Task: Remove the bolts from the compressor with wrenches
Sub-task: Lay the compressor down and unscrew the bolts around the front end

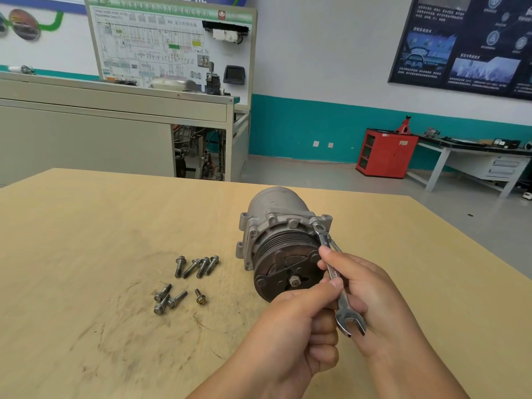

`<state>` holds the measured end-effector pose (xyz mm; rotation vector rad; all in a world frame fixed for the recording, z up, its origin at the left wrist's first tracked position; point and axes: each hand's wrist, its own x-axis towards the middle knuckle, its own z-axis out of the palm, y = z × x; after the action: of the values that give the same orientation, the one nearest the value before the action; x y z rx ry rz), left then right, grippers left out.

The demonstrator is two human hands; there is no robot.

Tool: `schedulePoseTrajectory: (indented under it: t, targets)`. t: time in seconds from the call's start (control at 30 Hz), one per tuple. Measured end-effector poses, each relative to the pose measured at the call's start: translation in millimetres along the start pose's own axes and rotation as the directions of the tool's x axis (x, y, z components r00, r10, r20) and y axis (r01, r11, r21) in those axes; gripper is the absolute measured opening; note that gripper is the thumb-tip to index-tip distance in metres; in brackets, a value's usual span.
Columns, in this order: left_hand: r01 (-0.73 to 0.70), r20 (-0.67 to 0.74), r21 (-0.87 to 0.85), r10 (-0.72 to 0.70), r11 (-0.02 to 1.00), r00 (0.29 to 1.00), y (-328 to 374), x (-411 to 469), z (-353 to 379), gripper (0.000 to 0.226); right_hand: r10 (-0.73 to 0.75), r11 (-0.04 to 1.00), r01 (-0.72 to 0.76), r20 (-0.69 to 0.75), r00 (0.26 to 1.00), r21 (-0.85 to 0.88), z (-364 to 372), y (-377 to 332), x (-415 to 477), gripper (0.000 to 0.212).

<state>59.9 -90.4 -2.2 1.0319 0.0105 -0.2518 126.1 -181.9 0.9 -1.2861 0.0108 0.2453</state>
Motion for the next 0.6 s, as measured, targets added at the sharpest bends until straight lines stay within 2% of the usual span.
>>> schedulePoseTrajectory:
  t: [0.23, 0.43, 0.6]
  targets:
    - [0.010, -0.015, -0.015, -0.011, 1.000, 1.000, -0.6, -0.1, -0.5, 0.031, -0.010, 1.000, 0.010, -0.002, 1.000, 0.002, 0.2, 1.4, 2.5, 0.026]
    - [0.003, -0.002, -0.004, -0.003, 1.000, 1.000, 0.0, -0.1, 0.0, 0.032, -0.033, 0.999, 0.033, -0.008, 0.999, -0.031, -0.1, 1.5, 1.1, 0.035]
    - [0.002, 0.008, 0.004, -0.002, 1.000, 1.000, -0.1, 0.2, 0.6, 0.031, -0.042, 0.999, 0.042, 0.003, 0.999, -0.022, -0.2, 1.1, 1.4, 0.034]
